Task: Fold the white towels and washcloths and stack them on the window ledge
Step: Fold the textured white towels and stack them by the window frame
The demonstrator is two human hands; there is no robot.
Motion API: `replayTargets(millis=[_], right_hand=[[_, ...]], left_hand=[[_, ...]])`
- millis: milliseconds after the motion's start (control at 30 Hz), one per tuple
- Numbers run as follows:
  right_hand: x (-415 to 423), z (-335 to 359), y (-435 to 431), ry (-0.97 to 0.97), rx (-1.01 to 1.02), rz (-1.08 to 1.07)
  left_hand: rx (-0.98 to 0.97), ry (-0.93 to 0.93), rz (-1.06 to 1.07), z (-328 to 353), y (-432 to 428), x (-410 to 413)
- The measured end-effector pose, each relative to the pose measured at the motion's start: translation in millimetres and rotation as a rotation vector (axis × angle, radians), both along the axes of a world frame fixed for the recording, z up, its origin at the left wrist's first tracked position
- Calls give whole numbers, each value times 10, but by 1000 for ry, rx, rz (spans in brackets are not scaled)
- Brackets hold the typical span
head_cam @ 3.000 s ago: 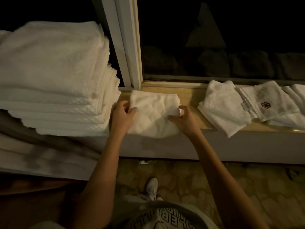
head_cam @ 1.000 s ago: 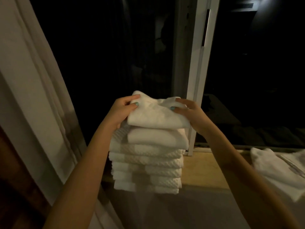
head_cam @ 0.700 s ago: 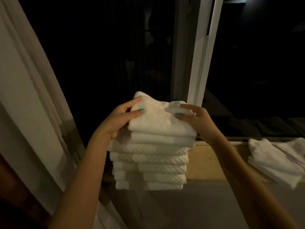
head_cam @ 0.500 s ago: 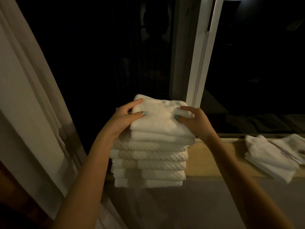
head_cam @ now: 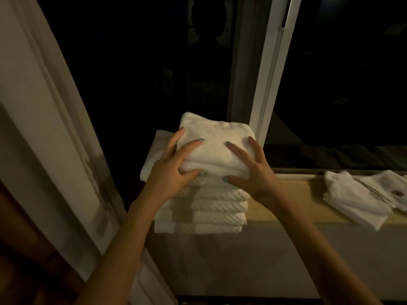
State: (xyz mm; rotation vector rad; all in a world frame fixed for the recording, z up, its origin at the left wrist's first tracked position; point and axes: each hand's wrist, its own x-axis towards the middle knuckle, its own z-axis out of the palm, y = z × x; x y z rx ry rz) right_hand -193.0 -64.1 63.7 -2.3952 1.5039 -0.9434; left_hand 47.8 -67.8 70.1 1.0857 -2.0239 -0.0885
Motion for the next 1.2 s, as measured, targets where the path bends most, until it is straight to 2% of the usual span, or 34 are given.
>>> replayTargets(millis=[100,200,333,500,667,733,833,933,1000,1100,1200], right_hand=[[26,2,-50,1,-50,0],[67,79,-167,-22,-139,-33],[119,135,-332,-83,-241,8],[119,314,-519,-115,-329,-35],[6,71,-426,-22,-223,85],[2,62,-346,-14,-228,86],[41,172,-316,4,-164,80],[53,227,-312,-63,-50,117],[31,292,-323,-140,-49,111],[22,506,-431,-179,11,14],[46,625,-602,98,50,72]], left_hand=[[-25,-112,49,45,-27,8],[39,-177,75,143,-121,22],[69,-92,61,310,-319,22],[-109,-69,82,455,-535,-6],[-82,-112,50,78,-390,83],[-92,-73,28,9,-323,139],[6,-3,14,53,-302,196],[45,24,120,147,-288,214],[17,89,178,315,-314,164],[107,23,159,574,-499,-8],[302,-123,33,605,-709,-121]])
